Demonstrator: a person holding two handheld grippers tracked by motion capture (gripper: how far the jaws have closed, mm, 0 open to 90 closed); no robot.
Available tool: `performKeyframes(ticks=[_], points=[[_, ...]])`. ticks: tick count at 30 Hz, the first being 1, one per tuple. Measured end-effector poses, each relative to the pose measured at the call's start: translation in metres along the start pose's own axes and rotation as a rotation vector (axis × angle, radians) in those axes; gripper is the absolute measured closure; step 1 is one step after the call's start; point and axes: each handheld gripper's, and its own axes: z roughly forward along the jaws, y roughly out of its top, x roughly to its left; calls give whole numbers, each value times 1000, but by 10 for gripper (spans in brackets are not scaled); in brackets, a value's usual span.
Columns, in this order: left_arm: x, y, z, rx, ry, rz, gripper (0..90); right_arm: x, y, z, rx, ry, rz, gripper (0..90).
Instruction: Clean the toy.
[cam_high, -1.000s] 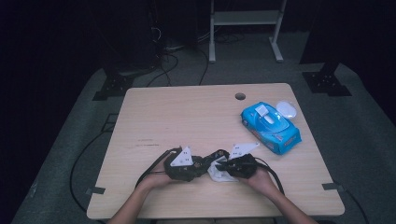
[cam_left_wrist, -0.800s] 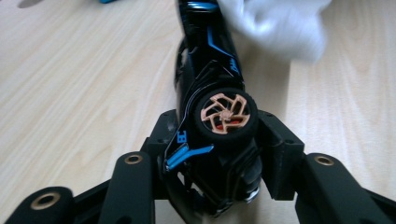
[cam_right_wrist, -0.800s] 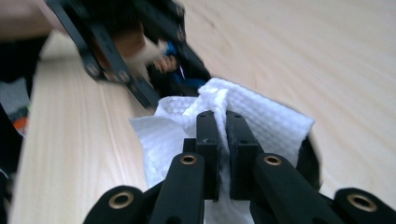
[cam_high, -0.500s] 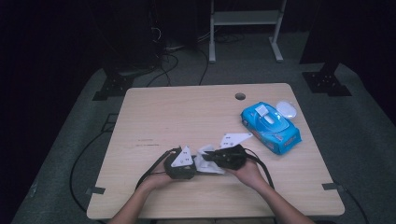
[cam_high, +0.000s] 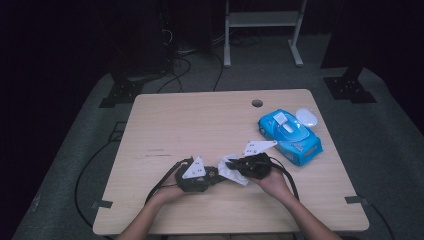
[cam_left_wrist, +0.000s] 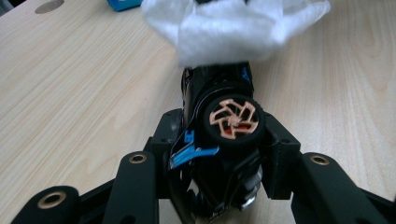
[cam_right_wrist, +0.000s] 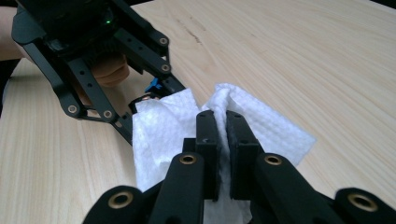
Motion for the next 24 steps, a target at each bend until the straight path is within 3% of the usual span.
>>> performKeyframes(ticks=[3,9,11,13,17,22,24], points=[[0,1,1,-2,-2,-3,563,4,2,1,8,-21,-21,846],[1,1,1,3,5,0,563,21,14,23,0,71,-39,845],[2,-1,0,6,11,-7,563,25,17,29,7,78,-54,845],[4,-2,-3,8,16,-5,563,24,18,29,8,66,-59,845],[6,-4,-5,6,17,-7,563,10,10,13,16,-10,-51,845],[7,-4,-5,9,14,-8,563,-10,-3,-11,3,-79,9,846],[7,-4,-5,7,18,-10,562,-15,-6,-13,-17,-75,44,846]])
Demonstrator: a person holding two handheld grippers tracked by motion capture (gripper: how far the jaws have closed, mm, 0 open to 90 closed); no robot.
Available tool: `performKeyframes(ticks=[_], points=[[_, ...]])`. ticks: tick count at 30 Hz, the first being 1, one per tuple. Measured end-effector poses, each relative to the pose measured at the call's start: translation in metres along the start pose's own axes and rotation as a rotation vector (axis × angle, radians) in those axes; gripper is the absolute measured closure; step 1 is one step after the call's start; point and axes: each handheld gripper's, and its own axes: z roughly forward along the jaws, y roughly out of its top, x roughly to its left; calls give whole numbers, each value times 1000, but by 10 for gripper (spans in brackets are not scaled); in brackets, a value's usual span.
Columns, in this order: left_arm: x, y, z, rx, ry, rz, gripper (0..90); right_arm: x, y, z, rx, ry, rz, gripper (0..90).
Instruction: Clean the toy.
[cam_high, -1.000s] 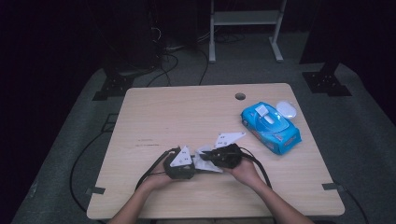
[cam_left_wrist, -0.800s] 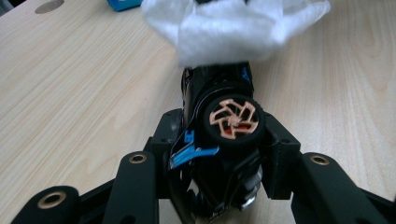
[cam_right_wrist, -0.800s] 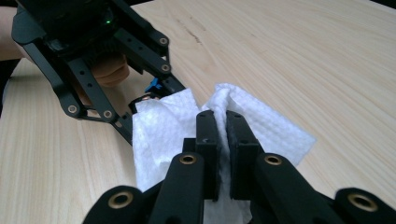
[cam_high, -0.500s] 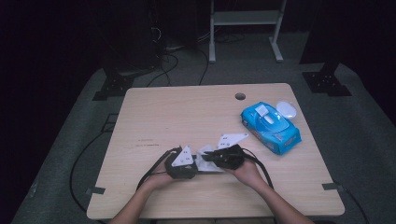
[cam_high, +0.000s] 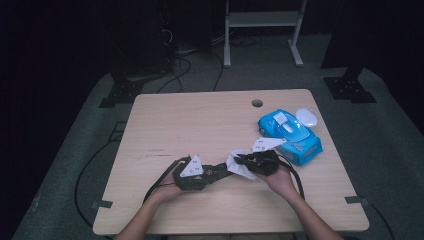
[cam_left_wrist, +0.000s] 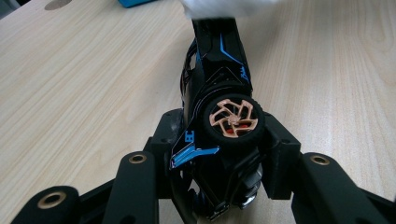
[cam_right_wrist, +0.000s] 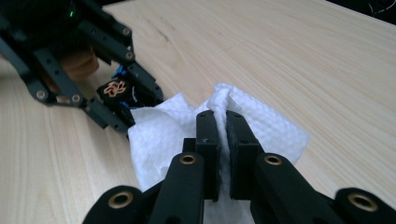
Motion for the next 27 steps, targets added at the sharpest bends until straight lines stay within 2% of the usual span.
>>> performKeyframes(ticks=[2,9,11,14,16,18,22,27], points=[[0,0,1,0,3,-2,562,4,2,4,6,-9,-19,846],[1,0,-1,-2,3,-1,562,17,9,19,-1,34,-60,845],[2,-1,-2,-6,-1,-5,563,15,9,17,1,24,-57,845],[3,-1,-3,-6,-1,-14,564,6,5,9,-1,-24,-44,845],[3,-1,-3,-10,-3,-20,564,0,2,5,-10,-36,-13,846],[3,0,-2,-15,0,-26,565,0,2,6,-11,-39,-13,846],[3,1,-1,-16,4,-16,566,12,7,16,-4,-13,-41,845],[2,1,-1,-18,7,-18,566,33,14,30,-22,57,-96,845]])
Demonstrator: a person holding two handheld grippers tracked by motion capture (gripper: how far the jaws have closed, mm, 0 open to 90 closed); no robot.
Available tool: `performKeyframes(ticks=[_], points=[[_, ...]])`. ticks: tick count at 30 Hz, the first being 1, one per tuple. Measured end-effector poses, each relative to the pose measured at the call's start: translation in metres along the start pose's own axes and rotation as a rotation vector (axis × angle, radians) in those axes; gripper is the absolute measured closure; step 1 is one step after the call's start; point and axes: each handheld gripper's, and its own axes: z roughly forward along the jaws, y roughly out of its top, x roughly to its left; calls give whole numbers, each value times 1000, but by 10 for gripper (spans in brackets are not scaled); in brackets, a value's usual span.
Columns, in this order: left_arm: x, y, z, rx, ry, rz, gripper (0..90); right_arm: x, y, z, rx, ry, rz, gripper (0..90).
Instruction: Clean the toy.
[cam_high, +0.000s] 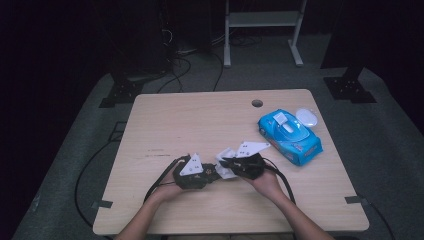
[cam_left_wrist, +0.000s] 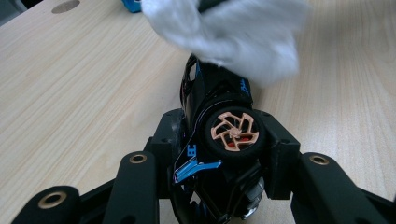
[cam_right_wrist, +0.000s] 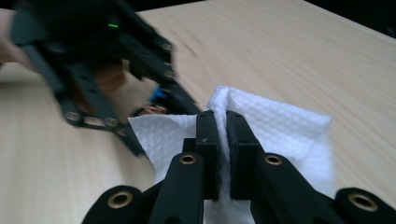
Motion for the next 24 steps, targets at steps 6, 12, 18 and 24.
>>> performKeyframes(ticks=[6,12,18,24], points=[[0,-1,-2,7,-4,2,566,-1,-1,-1,19,-22,-14,845],[0,-1,-2,7,-3,4,566,-18,-9,-17,26,-96,11,845],[0,-1,-3,7,0,8,566,-26,-12,-25,30,-133,17,845],[1,-2,-5,11,3,6,565,-35,-18,-33,27,-147,67,845]])
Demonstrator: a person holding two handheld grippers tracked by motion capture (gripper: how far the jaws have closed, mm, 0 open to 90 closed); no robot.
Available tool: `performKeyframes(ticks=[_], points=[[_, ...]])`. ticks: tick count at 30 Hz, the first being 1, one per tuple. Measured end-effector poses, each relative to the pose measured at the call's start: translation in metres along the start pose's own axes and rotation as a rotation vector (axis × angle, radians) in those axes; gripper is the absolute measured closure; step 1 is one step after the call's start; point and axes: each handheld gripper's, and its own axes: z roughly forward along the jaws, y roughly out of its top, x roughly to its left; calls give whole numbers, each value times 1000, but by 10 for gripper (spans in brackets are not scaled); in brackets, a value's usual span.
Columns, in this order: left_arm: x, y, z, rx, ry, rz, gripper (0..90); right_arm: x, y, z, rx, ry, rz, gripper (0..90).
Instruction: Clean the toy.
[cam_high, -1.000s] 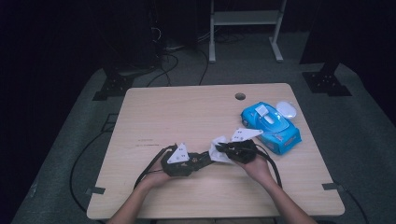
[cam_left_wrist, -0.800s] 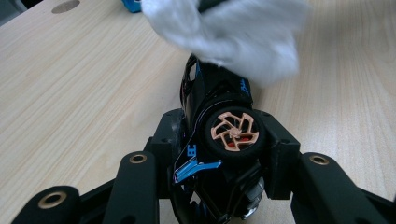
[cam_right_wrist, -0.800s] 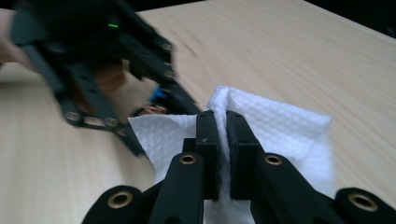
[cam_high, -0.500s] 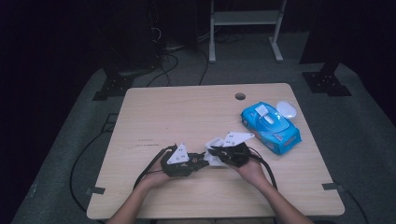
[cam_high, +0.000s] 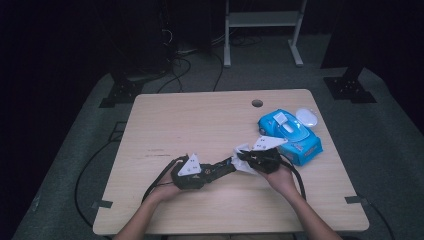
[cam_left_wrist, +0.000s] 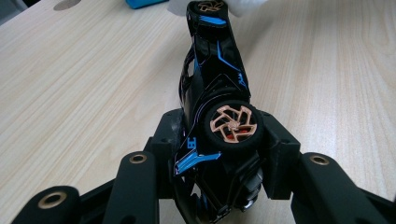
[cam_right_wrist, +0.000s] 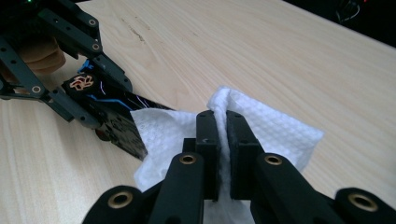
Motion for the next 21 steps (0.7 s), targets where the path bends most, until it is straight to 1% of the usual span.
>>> performKeyframes(ticks=[4,6,10,13,15,18,19,21], points=[[0,0,0,1,1,3,565,-1,-1,2,-10,16,26,846],[0,0,0,2,1,4,565,0,0,3,-16,36,30,846],[0,1,0,3,0,6,565,-1,1,4,-20,48,38,845],[1,0,-1,4,1,5,566,-7,-3,4,-29,52,76,846],[1,-1,-1,2,2,5,565,-12,-7,4,-22,50,96,846],[1,-1,-2,4,3,6,565,-18,-14,5,-5,56,129,846],[1,-1,-2,4,4,6,565,-18,-17,8,3,56,134,846],[1,-1,-2,6,7,5,565,-21,-24,12,20,57,162,846]])
